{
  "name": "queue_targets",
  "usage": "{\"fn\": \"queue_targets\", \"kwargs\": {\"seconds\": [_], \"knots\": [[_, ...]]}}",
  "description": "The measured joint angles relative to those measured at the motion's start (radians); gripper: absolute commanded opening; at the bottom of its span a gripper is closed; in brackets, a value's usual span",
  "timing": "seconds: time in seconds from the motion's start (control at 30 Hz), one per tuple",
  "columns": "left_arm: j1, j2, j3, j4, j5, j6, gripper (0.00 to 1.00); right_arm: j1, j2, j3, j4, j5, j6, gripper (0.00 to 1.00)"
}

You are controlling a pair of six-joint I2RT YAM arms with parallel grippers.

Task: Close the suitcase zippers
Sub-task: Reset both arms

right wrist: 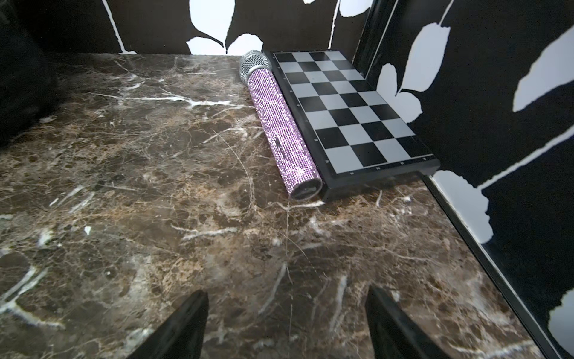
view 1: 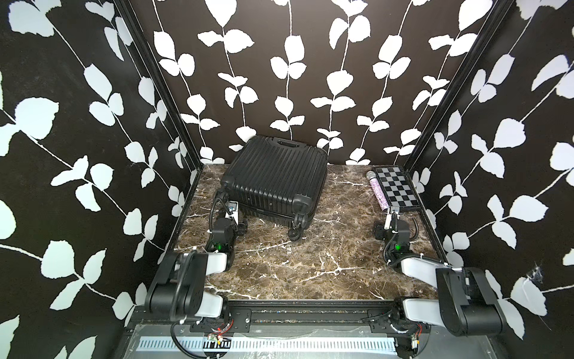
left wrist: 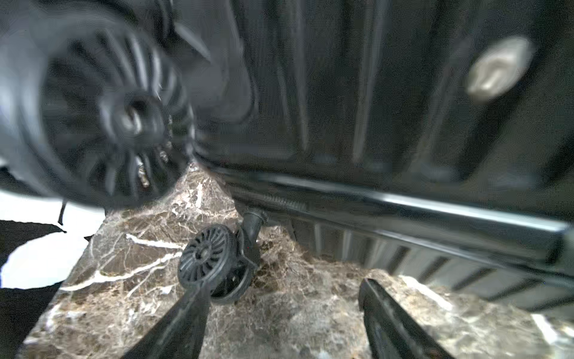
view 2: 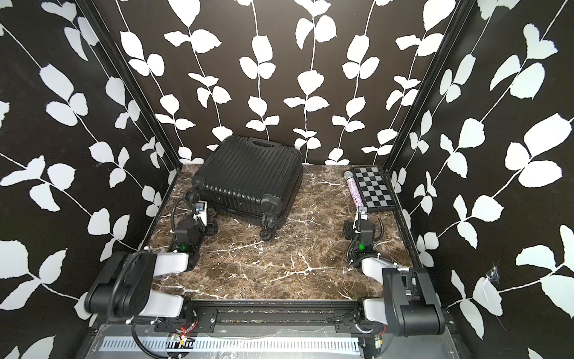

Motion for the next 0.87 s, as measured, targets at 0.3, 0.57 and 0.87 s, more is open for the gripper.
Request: {"fn": "queue_targets", "kwargs": {"seconds": [0.3,0.57,0.87], "knots": [[0.016,0.081,0.075,-0.036,0.030,0.010,0.99,-0.020,0.214,0.042,0.137,-0.089,-0.047,0.96],[0.022,0.077,0.118,-0.085,0.004,-0.003,1.00,-0.021,0.222,0.078,0.135,-0.110,-0.062,0.99],[0.022,0.077,0.118,-0.114,0.001,-0.003,1.00,-0.021,0.222,0.078,0.135,-0.115,-0.063,0.98]]}}
